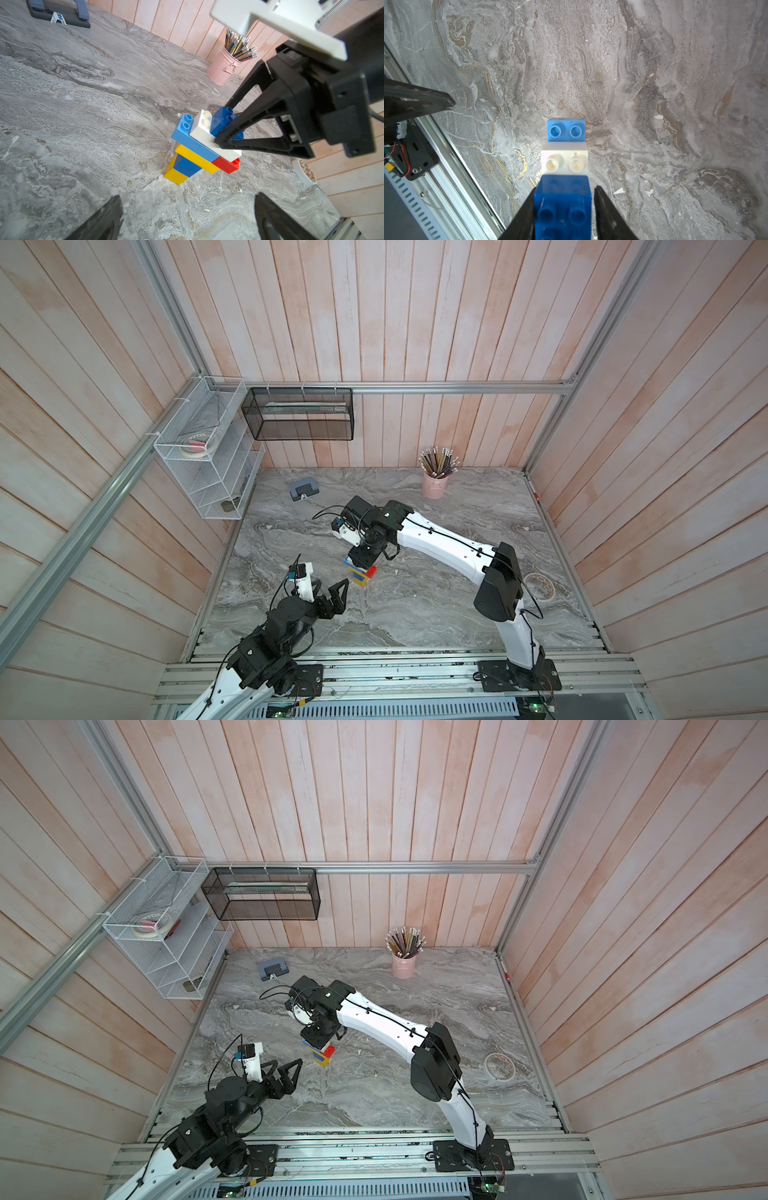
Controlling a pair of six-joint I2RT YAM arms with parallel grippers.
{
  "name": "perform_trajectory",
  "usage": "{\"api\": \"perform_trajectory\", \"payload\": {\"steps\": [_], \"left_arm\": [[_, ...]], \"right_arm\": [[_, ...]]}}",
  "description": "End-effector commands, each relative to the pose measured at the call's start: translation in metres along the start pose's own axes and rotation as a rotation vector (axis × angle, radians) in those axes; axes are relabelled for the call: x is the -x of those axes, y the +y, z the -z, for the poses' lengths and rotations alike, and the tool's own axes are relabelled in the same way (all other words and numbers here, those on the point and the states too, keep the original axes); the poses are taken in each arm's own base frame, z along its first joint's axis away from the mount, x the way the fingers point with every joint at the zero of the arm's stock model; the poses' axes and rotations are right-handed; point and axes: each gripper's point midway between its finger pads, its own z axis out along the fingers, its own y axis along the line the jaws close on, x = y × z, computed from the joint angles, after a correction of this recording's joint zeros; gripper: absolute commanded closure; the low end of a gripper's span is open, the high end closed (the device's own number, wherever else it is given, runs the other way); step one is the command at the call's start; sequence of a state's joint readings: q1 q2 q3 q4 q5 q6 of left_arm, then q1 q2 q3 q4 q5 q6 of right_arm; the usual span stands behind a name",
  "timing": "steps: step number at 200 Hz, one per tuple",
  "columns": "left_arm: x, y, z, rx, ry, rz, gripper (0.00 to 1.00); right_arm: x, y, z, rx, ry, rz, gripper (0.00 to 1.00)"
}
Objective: Assemble a spoon with lego
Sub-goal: Assemble the lego brick with the lego brick, then place the lego brick at the center of the board.
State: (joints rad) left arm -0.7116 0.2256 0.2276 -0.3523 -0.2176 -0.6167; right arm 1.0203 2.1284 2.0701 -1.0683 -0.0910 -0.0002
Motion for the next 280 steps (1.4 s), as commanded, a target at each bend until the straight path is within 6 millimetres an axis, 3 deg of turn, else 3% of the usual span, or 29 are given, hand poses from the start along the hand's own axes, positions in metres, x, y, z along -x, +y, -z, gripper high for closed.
{"api": "perform_trajectory", "payload": {"steps": [1, 123, 183, 224, 280], "left_arm": [[-0.003, 0.003, -0.001, 0.006, 0.001, -0.007, 0.00], [-0.003, 0.003, -0.001, 0.005, -0.001, -0.007, 0.00], [-0.003, 0.003, -0.001, 0.005, -0.001, -0.008, 0.00], [-0.003, 0.003, -0.001, 0.004, -0.001, -0.008, 0.00], [-0.002, 0.002, 0.000, 0.000, -0.002, -0.009, 0.00]], "right_arm": [[-0.002, 0.004, -0.008, 0.024, 0.018, 0.002, 0.55], [-0.012, 0.007, -0.024, 0.048, 0.051, -0.002, 0.56], [-0.015, 0.006, -0.031, 0.049, 0.055, -0.011, 0.70], [-0.005, 0.000, -0.016, 0.048, -0.002, -0.041, 0.78], [0.004, -0.024, 0.024, 0.095, -0.143, -0.148, 0.82]]}}
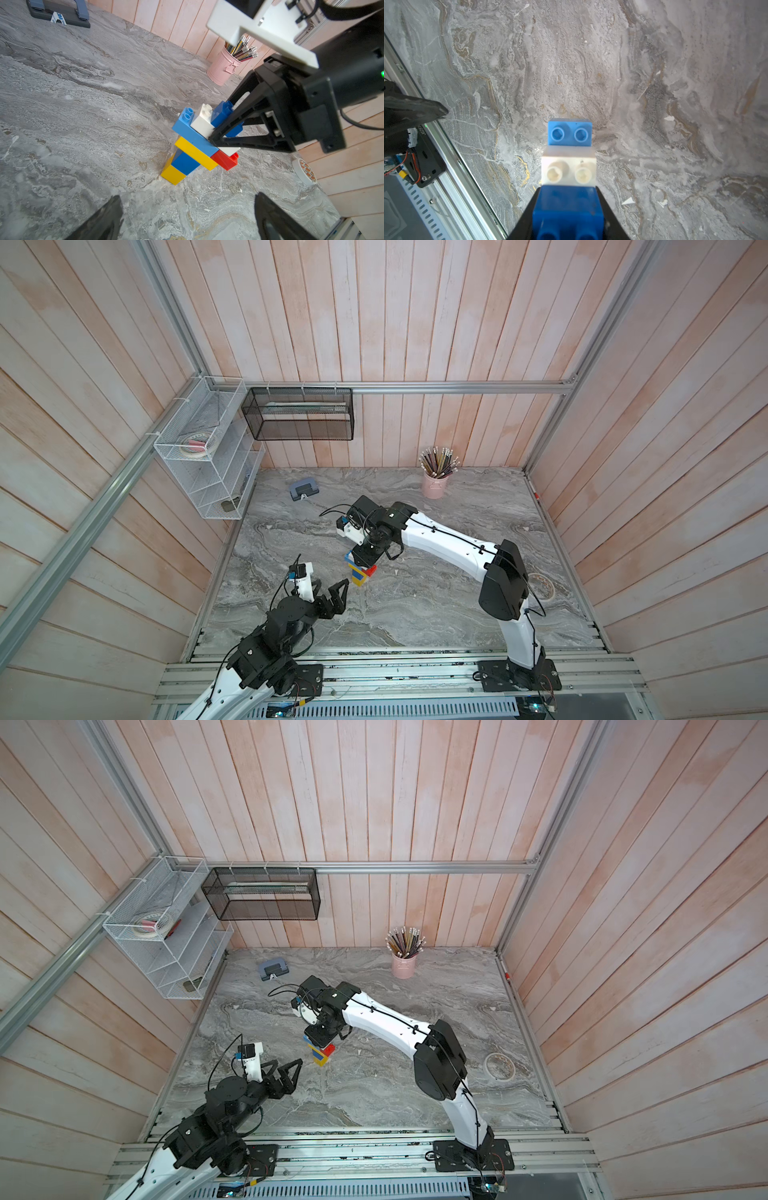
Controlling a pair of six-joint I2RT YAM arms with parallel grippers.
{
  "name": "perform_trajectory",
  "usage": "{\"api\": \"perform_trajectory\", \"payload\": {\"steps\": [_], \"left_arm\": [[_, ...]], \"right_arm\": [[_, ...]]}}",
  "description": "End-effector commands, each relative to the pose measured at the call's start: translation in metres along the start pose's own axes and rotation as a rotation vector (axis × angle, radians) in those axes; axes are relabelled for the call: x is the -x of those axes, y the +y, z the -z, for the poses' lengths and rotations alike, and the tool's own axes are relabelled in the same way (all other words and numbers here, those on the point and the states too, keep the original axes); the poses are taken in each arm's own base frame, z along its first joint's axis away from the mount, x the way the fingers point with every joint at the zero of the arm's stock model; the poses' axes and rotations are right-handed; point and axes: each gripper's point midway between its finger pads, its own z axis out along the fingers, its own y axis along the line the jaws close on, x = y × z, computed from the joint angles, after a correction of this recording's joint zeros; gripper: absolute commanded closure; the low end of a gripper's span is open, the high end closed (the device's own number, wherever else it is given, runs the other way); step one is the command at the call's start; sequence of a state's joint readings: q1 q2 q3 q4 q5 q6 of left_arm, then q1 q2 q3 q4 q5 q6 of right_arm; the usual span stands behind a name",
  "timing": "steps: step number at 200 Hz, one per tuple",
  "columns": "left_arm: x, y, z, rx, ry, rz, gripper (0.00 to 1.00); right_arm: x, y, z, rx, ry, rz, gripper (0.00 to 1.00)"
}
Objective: Assemble a spoon with lego
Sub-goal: Place the lego brick at the center of the board.
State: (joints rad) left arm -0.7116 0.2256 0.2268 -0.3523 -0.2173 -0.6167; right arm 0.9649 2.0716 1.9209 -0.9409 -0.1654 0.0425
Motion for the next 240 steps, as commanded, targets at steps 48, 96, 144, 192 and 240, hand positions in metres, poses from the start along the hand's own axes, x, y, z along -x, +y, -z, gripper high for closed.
{"api": "perform_trajectory", "payload": {"steps": [48, 96, 144, 192, 240], "left_arm": [[-0.002, 0.000, 0.001, -0.016, -0.006, -0.009, 0.00], [-0.002, -0.001, 0.000, -0.019, -0.003, -0.013, 0.00], [-0.003, -0.001, 0.000, -0.021, -0.003, -0.014, 0.00], [-0.002, -0.001, 0.001, -0.020, -0.005, -0.014, 0.00], [-0.001, -0.001, 0.002, -0.018, -0.010, -0.010, 0.00]], "right_arm": [[0.003, -0.025, 0.066, 0.179, -0.272, -0.173, 0.83], [-0.019, -0.047, 0.103, 0.399, -0.466, -0.313, 0.83], [-0.033, -0.052, 0.127, 0.646, -0.591, -0.405, 0.83], [-0.041, -0.052, 0.117, 0.824, -0.609, -0.481, 0.82], [-0.047, -0.065, 0.081, 0.904, -0.574, -0.615, 0.82]]}}
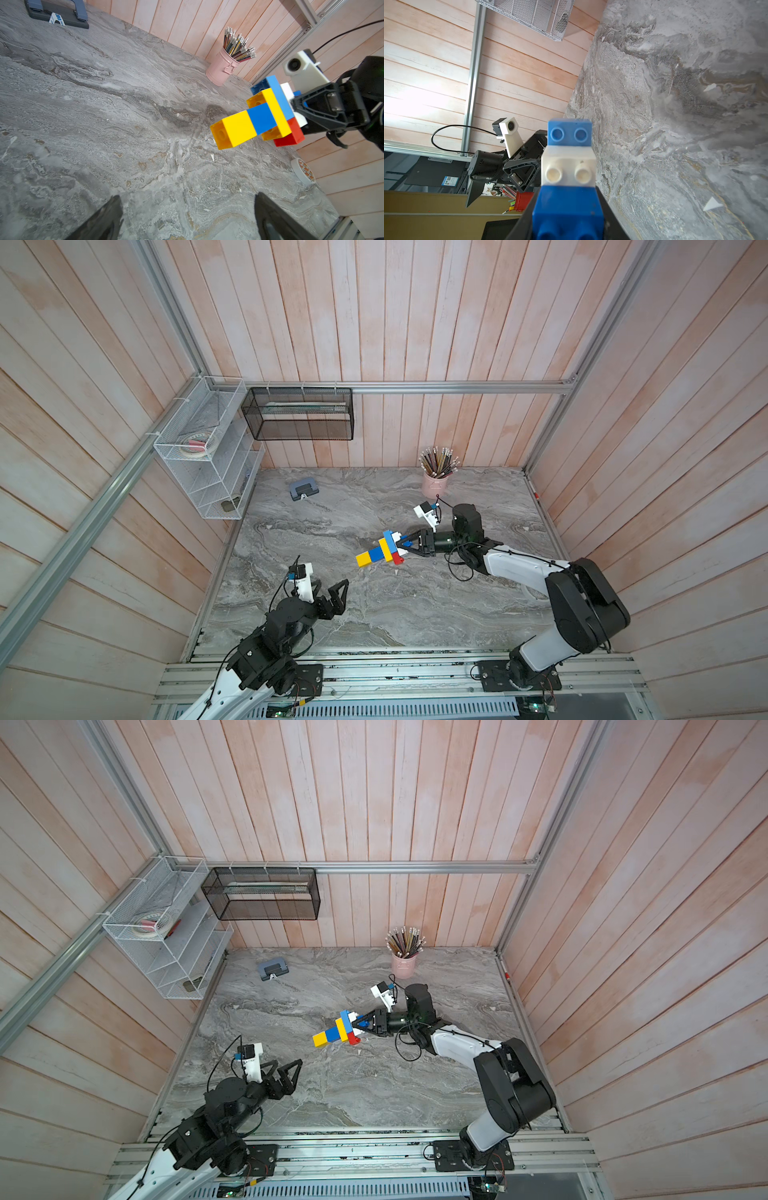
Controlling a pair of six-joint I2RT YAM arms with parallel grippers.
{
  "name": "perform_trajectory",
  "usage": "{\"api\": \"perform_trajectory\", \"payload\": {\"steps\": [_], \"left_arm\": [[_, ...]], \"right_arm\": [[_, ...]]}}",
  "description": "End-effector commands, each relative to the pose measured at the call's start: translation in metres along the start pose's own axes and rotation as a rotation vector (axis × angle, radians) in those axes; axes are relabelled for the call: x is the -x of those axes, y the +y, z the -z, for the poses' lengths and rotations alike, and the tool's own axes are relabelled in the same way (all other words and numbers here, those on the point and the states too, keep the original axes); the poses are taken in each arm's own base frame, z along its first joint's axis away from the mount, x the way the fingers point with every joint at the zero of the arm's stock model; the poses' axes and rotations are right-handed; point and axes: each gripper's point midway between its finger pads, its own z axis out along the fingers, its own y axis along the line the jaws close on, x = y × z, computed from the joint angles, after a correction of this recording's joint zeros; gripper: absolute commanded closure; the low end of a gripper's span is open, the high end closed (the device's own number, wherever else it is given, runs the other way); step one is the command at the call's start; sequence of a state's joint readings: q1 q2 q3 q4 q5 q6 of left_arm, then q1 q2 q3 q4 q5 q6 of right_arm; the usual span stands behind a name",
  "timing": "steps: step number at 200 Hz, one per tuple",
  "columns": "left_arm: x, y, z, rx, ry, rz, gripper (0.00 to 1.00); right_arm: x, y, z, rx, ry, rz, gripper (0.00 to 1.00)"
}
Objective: Assemble a spoon with lego
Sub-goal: Place the lego brick at the center of the board.
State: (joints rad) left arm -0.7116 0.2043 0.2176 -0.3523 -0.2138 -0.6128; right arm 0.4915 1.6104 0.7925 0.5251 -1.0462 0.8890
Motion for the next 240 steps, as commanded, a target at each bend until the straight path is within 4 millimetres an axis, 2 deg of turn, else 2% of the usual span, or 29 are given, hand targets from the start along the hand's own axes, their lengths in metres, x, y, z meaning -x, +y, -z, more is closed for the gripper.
{"api": "perform_trajectory", "payload": {"steps": [1, 41, 73, 120, 177, 212, 240], "left_arm": [[0.000, 0.000, 0.001, -0.008, -0.002, -0.009, 0.00], [0.001, 0.001, 0.001, -0.001, -0.008, -0.008, 0.00], [0.005, 0.000, 0.002, 0.002, -0.017, -0.013, 0.00], [0.005, 0.001, 0.002, 0.009, -0.020, -0.014, 0.00], [0.003, 0.001, 0.002, 0.008, -0.013, -0.013, 0.00], [0.003, 0.001, 0.002, 0.004, -0.014, -0.011, 0.00], [0.003, 0.000, 0.002, -0.001, -0.015, -0.012, 0.00]], "right_arm": [[0.005, 0.004, -0.002, 0.088, -0.009, -0.028, 0.82], [0.004, -0.021, -0.009, 0.113, -0.023, -0.160, 0.79], [0.001, -0.053, -0.016, 0.101, -0.045, -0.299, 0.79], [-0.003, -0.078, -0.021, 0.131, -0.099, -0.457, 0.78], [-0.014, -0.116, -0.024, 0.030, -0.161, -0.597, 0.78], [-0.028, -0.139, -0.021, -0.043, -0.200, -0.685, 0.76], [-0.035, -0.146, -0.021, -0.055, -0.219, -0.720, 0.74]]}}
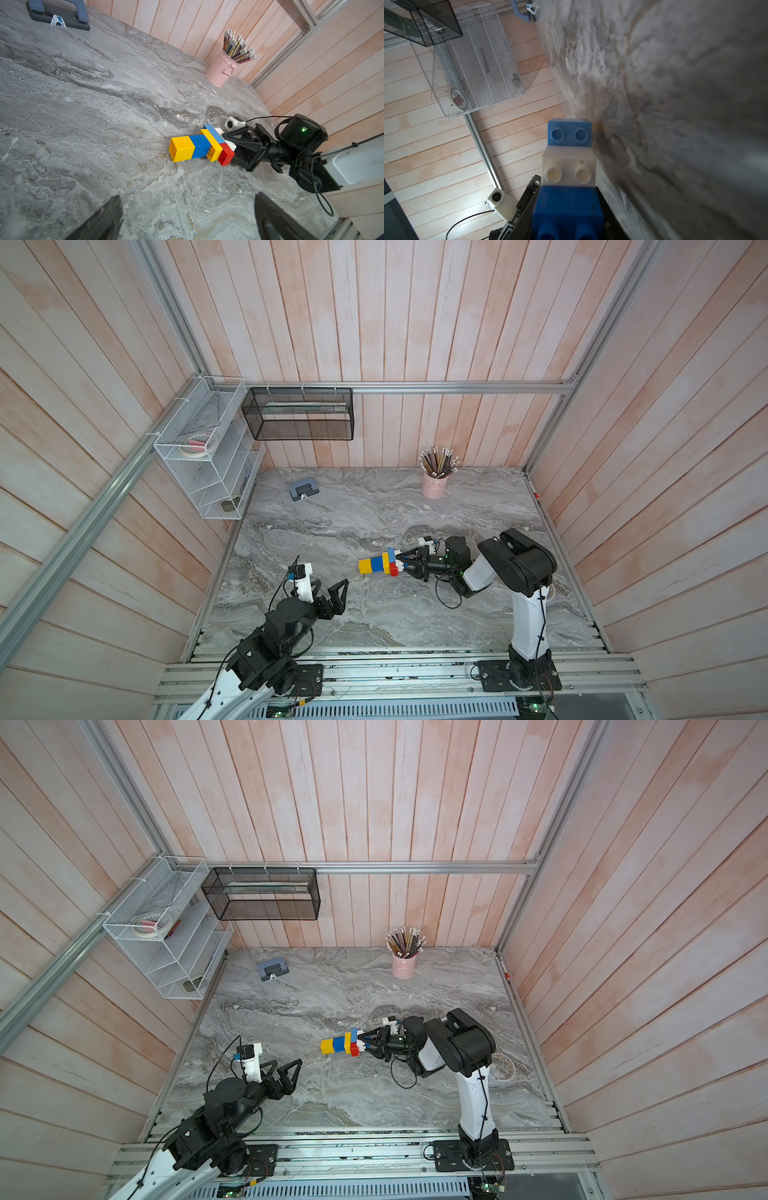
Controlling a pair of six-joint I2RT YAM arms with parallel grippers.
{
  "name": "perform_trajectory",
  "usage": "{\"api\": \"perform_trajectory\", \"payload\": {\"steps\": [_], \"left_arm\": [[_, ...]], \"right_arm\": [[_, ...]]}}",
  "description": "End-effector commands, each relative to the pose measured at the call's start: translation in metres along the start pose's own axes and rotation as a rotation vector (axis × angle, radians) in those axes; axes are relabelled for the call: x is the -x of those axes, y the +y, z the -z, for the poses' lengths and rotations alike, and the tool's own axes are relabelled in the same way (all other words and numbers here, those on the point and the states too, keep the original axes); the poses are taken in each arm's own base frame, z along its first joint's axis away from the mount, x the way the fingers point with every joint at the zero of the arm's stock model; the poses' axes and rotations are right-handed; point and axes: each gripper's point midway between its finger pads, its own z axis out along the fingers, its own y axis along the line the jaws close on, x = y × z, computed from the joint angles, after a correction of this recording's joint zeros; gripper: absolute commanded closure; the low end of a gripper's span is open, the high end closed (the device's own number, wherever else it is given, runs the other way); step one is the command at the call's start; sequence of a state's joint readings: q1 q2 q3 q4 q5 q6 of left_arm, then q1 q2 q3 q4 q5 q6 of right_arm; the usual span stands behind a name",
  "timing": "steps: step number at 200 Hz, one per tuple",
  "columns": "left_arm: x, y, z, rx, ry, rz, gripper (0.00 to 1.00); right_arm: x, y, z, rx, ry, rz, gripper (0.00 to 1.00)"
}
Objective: Assemble a spoon with lego
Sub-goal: Place the lego brick at the center of the board.
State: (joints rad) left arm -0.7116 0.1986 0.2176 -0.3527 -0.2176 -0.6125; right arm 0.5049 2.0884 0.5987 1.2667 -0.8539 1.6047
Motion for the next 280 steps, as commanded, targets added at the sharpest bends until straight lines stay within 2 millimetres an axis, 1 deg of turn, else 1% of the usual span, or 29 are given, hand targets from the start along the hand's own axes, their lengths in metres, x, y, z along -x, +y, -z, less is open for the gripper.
{"api": "perform_trajectory", "payload": {"steps": [1, 19, 44, 56, 89, 95, 102, 115, 124, 133, 139, 145, 160, 179, 186, 200, 210, 226, 240, 261, 280], "left_arm": [[0.002, 0.000, 0.002, -0.001, -0.008, -0.013, 0.00], [0.002, 0.000, 0.002, -0.006, -0.008, -0.012, 0.00], [0.002, -0.001, 0.002, -0.011, -0.011, -0.012, 0.00], [0.002, -0.001, 0.003, -0.013, -0.013, -0.012, 0.00], [0.002, -0.001, 0.003, -0.014, -0.015, -0.011, 0.00], [0.003, -0.001, 0.004, -0.016, -0.017, -0.009, 0.00], [0.003, -0.001, 0.003, -0.016, -0.015, -0.010, 0.00], [0.002, -0.001, 0.003, -0.015, -0.015, -0.010, 0.00], [0.002, -0.001, 0.003, -0.013, -0.015, -0.008, 0.00], [0.003, -0.001, 0.004, -0.014, -0.017, -0.007, 0.00], [0.003, -0.001, 0.004, -0.014, -0.017, -0.006, 0.00], [0.003, -0.001, 0.004, -0.012, -0.017, -0.007, 0.00], [0.004, 0.000, 0.004, -0.010, -0.020, -0.004, 0.00], [0.003, 0.000, 0.004, -0.009, -0.018, -0.004, 0.00], [0.003, 0.000, 0.004, -0.007, -0.020, -0.004, 0.00], [0.003, 0.001, 0.004, -0.006, -0.022, -0.003, 0.00], [0.003, 0.001, 0.004, -0.004, -0.022, -0.004, 0.00], [0.003, 0.001, 0.004, -0.003, -0.020, -0.003, 0.00], [0.003, 0.002, 0.004, 0.000, -0.021, 0.000, 0.00], [0.003, 0.003, 0.004, 0.006, -0.021, 0.000, 0.00], [0.004, 0.004, 0.003, 0.015, -0.024, 0.004, 0.00]], "right_arm": [[0.002, -0.017, -0.001, -0.026, -0.042, -0.064, 0.74], [0.002, -0.019, -0.002, -0.029, -0.048, -0.073, 0.72], [0.001, -0.022, -0.002, -0.039, -0.058, -0.081, 0.58], [-0.001, -0.025, -0.002, -0.044, -0.059, -0.084, 0.55], [-0.005, -0.032, 0.005, -0.059, -0.074, -0.100, 0.40], [-0.006, -0.035, 0.007, -0.070, -0.079, -0.107, 0.37], [-0.008, -0.039, 0.008, -0.085, -0.080, -0.107, 0.29], [-0.010, -0.043, 0.014, -0.113, -0.089, -0.101, 0.22], [-0.011, -0.051, 0.019, -0.166, -0.099, -0.093, 0.18], [-0.011, -0.064, 0.025, -0.253, -0.111, -0.086, 0.17], [-0.012, -0.066, 0.029, -0.295, -0.113, -0.050, 0.15], [-0.013, -0.074, 0.034, -0.347, -0.108, -0.047, 0.14], [-0.013, -0.079, 0.047, -0.409, -0.120, -0.042, 0.14], [-0.008, -0.091, 0.064, -0.586, -0.134, 0.005, 0.12], [-0.006, -0.091, 0.070, -0.633, -0.133, 0.022, 0.11], [-0.002, -0.086, 0.078, -0.696, -0.148, 0.060, 0.08], [0.002, -0.088, 0.088, -0.777, -0.165, 0.089, 0.07], [0.002, -0.090, 0.096, -0.869, -0.134, 0.122, 0.05], [0.006, -0.095, 0.111, -0.981, -0.141, 0.151, 0.04], [0.008, -0.103, 0.124, -1.071, -0.128, 0.161, 0.03], [0.014, -0.103, 0.132, -1.126, -0.147, 0.185, 0.03]]}}
